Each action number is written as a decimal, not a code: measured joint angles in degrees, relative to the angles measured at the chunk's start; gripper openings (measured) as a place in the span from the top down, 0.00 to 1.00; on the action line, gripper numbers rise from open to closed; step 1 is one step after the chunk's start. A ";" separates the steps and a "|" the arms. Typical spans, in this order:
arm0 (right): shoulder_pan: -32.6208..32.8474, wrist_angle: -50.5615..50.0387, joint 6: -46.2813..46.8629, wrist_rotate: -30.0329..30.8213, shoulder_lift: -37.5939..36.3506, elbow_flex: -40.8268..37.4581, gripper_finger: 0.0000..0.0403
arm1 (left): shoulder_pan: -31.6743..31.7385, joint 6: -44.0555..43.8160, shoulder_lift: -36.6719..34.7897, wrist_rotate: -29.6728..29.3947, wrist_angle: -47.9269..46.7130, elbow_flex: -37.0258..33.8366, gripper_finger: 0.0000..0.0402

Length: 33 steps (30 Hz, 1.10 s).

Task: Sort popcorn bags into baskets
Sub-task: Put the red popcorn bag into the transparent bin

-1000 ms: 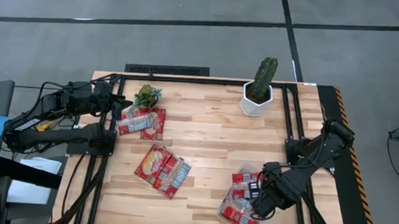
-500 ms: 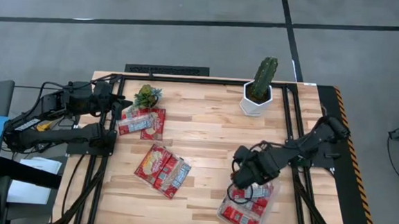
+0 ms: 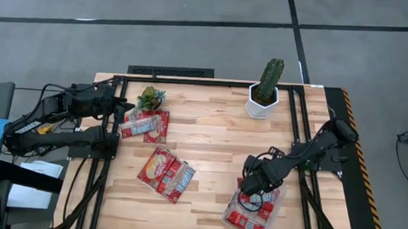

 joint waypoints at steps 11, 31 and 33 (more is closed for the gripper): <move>4.21 5.04 6.01 -9.33 0.00 -2.63 0.76 | 0.00 -0.07 0.00 -0.39 0.00 -0.01 0.37; 2.32 0.26 8.09 -2.16 -0.05 -3.53 0.76 | -0.01 -1.25 0.00 -1.02 0.02 0.01 0.37; 2.39 1.97 8.33 -3.37 -0.03 -5.11 0.76 | -0.01 -1.27 0.00 -1.04 0.00 -0.01 0.37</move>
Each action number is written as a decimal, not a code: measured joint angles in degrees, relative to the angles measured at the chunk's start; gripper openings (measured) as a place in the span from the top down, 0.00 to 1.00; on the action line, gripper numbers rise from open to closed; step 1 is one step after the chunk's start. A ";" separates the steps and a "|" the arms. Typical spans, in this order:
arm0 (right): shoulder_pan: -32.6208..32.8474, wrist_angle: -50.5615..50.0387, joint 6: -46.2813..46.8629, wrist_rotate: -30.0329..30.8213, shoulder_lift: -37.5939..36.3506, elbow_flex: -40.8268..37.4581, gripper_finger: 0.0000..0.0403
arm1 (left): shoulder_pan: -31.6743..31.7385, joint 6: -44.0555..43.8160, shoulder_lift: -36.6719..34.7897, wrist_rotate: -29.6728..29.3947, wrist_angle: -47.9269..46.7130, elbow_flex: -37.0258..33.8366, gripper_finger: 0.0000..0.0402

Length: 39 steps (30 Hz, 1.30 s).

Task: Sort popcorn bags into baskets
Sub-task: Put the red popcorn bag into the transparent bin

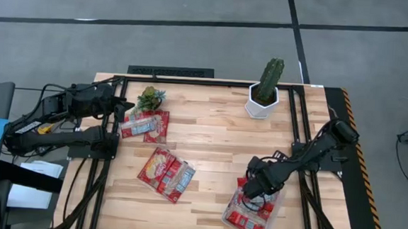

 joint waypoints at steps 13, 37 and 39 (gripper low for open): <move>3.31 3.38 0.02 -10.83 0.00 -1.09 0.76 | 0.01 -0.65 0.00 0.17 0.00 0.01 0.37; -3.16 24.79 -16.92 -3.06 0.04 5.34 0.83 | 0.01 -0.70 0.00 1.22 -0.10 0.01 0.37; -3.37 24.75 -16.96 -3.04 0.04 5.34 0.84 | 0.02 -0.65 0.00 1.22 -0.09 0.00 0.37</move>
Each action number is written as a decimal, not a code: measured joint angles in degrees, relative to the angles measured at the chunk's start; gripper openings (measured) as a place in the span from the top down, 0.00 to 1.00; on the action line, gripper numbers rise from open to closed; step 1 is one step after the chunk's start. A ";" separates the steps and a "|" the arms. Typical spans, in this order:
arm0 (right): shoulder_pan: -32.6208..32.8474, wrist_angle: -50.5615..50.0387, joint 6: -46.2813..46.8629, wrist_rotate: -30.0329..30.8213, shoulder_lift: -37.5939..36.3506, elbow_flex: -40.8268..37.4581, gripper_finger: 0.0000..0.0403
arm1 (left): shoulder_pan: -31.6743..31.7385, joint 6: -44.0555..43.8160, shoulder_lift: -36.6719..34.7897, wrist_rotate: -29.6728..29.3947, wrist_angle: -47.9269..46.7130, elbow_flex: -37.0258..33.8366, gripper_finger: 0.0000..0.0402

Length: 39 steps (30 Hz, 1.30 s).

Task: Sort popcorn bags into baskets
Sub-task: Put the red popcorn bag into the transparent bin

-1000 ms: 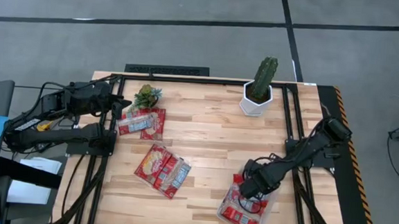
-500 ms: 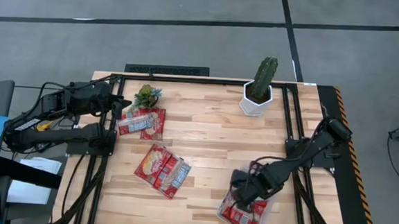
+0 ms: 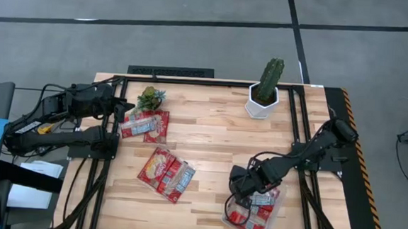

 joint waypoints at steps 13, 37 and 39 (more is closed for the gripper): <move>2.28 4.64 0.02 -0.33 0.96 -0.04 0.87 | -0.02 1.07 0.00 -0.02 -0.05 0.01 0.37; -0.80 -3.00 4.69 1.52 0.78 -0.04 0.93 | -0.02 0.87 0.00 -0.09 0.04 0.01 0.37; -0.37 1.68 3.59 1.85 0.07 -0.01 0.93 | -0.02 0.87 0.00 -0.09 0.02 0.02 0.37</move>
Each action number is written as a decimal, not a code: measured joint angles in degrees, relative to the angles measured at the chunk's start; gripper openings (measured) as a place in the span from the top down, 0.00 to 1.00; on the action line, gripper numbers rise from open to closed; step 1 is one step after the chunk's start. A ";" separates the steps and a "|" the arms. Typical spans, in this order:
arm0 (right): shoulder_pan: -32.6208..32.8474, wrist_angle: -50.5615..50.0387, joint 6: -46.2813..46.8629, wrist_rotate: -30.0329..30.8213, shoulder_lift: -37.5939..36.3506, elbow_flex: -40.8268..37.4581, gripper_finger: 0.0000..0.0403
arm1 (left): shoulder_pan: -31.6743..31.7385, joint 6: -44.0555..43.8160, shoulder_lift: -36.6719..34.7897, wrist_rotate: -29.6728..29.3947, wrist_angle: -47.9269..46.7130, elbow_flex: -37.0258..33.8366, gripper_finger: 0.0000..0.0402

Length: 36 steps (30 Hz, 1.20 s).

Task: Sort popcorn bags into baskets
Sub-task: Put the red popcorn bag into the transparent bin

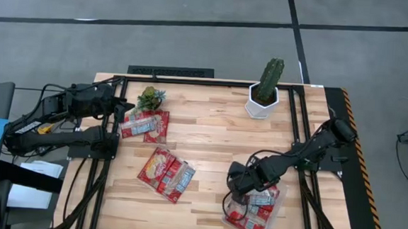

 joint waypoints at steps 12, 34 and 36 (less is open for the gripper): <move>3.02 6.74 3.49 -2.61 4.82 0.07 0.95 | 0.00 0.02 -0.02 -0.01 0.02 0.00 0.37; -1.66 -7.97 0.88 -1.53 4.75 1.39 0.90 | 0.01 0.01 -0.02 0.14 0.04 -0.01 0.37; -2.59 -7.20 -0.42 -0.35 4.23 3.03 0.89 | 0.02 0.17 -0.02 1.83 0.06 0.00 0.37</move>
